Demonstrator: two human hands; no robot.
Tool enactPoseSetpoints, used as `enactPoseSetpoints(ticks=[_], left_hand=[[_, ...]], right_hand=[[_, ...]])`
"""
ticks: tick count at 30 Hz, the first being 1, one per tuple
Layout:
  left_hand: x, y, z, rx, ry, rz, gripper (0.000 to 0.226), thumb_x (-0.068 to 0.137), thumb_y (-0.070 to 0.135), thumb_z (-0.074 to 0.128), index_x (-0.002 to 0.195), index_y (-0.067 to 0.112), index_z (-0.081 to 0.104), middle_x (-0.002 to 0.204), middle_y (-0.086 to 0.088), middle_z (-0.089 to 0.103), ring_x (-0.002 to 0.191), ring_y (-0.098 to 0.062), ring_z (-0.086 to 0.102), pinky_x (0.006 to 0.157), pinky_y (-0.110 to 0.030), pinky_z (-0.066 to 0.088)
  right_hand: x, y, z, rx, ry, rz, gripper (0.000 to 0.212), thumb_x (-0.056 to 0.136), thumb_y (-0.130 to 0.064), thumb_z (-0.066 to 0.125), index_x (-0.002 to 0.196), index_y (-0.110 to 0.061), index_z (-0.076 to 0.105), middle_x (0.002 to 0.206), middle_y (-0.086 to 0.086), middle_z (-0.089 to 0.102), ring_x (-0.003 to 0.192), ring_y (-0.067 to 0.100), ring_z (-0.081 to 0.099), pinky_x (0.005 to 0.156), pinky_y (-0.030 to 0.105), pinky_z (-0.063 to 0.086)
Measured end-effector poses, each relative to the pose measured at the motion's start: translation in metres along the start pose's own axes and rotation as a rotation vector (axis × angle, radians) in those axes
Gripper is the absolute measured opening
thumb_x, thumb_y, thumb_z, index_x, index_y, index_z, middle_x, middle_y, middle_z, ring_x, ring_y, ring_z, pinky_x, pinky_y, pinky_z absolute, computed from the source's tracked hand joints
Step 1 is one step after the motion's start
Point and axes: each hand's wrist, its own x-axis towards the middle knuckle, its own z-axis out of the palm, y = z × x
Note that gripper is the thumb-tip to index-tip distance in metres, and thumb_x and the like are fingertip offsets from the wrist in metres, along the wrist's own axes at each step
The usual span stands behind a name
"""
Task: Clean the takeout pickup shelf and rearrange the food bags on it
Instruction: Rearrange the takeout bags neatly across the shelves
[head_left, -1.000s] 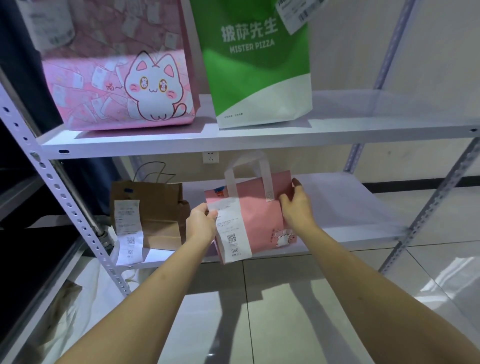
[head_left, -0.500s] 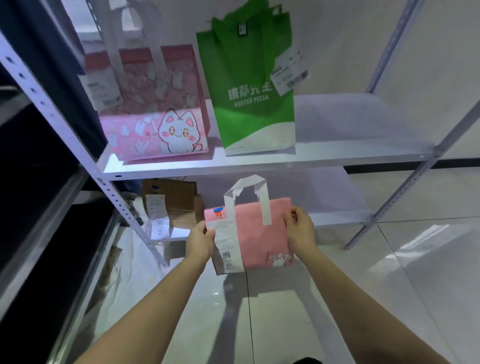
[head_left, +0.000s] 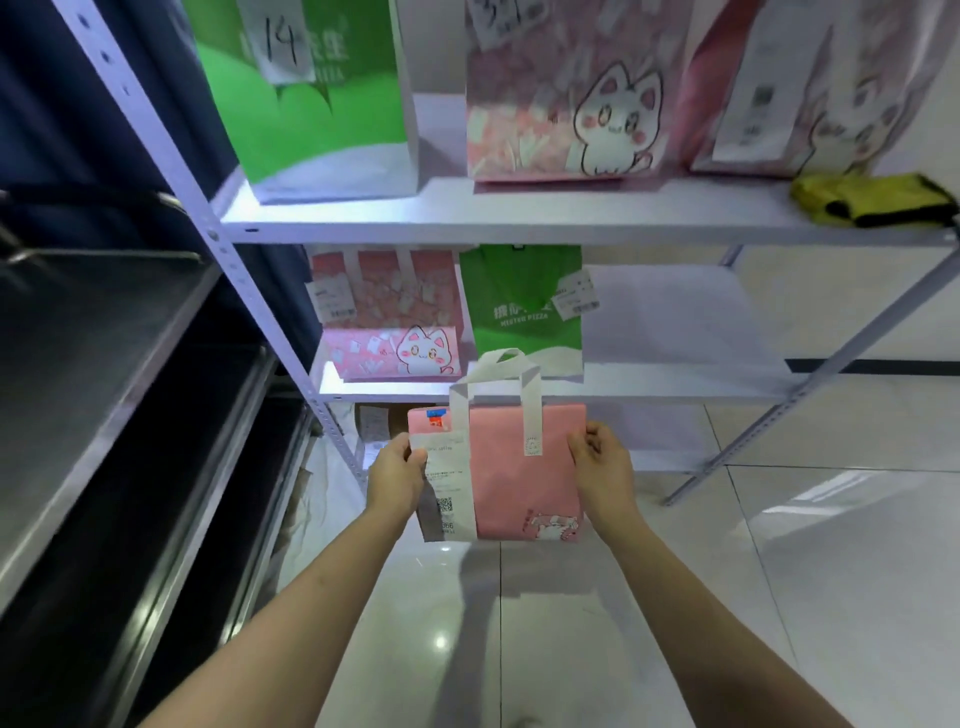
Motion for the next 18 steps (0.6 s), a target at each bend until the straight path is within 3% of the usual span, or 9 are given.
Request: enactPoseSetpoints(ticks=[2,4,6,8,12,18], left_hand=[[-0.006,0.018,-0.011,-0.002,0.012,-0.002,0.019,0.103,0.011,0.047,0.104,0.013,0.066,0.097,-0.006,0.073,0.09,-0.026,0.068,0.074,-0.036,0.055],[-0.01,0.033,-0.018,-0.012,0.018,0.001,0.019,0.104,0.012,0.047,0.105,0.012,0.065,0.097,-0.006,0.072,0.087,-0.022,0.067,0.068,-0.032,0.053],[-0.013,0.043,-0.021,-0.03,0.019,0.007,0.019,0.105,0.012,0.047,0.103,0.013,0.066,0.097,-0.003,0.073,0.091,-0.022,0.068,0.07,-0.033,0.056],[-0.014,0.05,-0.023,-0.027,0.019,0.001,0.019,0.104,0.013,0.047,0.098,0.018,0.065,0.097,-0.002,0.073,0.092,-0.024,0.069,0.076,-0.039,0.058],[-0.013,0.057,-0.02,-0.019,0.014,-0.004,0.02,0.103,0.013,0.048,0.093,0.021,0.063,0.093,-0.004,0.073,0.081,-0.024,0.066,0.064,-0.034,0.052],[0.001,0.052,-0.027,-0.048,0.022,-0.003,0.018,0.102,0.012,0.051,0.094,0.019,0.066,0.091,-0.002,0.073,0.081,-0.026,0.067,0.059,-0.033,0.051]], right_hand=[[-0.004,-0.023,-0.004,0.023,-0.007,-0.007,0.004,0.103,-0.027,0.058,0.101,-0.027,0.062,0.104,0.007,0.07,0.091,0.024,0.066,0.083,0.047,0.056],[-0.004,-0.039,-0.007,0.053,-0.014,-0.014,0.004,0.103,-0.028,0.059,0.105,-0.027,0.063,0.105,0.001,0.071,0.096,0.019,0.067,0.081,0.039,0.056],[-0.002,-0.05,-0.011,0.066,-0.023,-0.02,0.006,0.103,-0.03,0.06,0.105,-0.027,0.064,0.104,-0.003,0.071,0.099,0.019,0.068,0.081,0.034,0.057],[0.001,-0.058,-0.013,0.059,-0.025,-0.038,0.009,0.103,-0.032,0.059,0.106,-0.025,0.064,0.103,-0.004,0.071,0.099,0.02,0.068,0.082,0.037,0.057],[0.008,-0.065,-0.015,0.067,-0.02,-0.064,0.009,0.104,-0.032,0.058,0.111,-0.028,0.062,0.107,-0.004,0.07,0.101,0.02,0.067,0.085,0.042,0.057],[0.016,-0.068,-0.003,0.032,-0.009,-0.071,0.011,0.103,-0.021,0.058,0.099,-0.031,0.063,0.098,-0.003,0.069,0.09,0.019,0.064,0.084,0.045,0.055]])
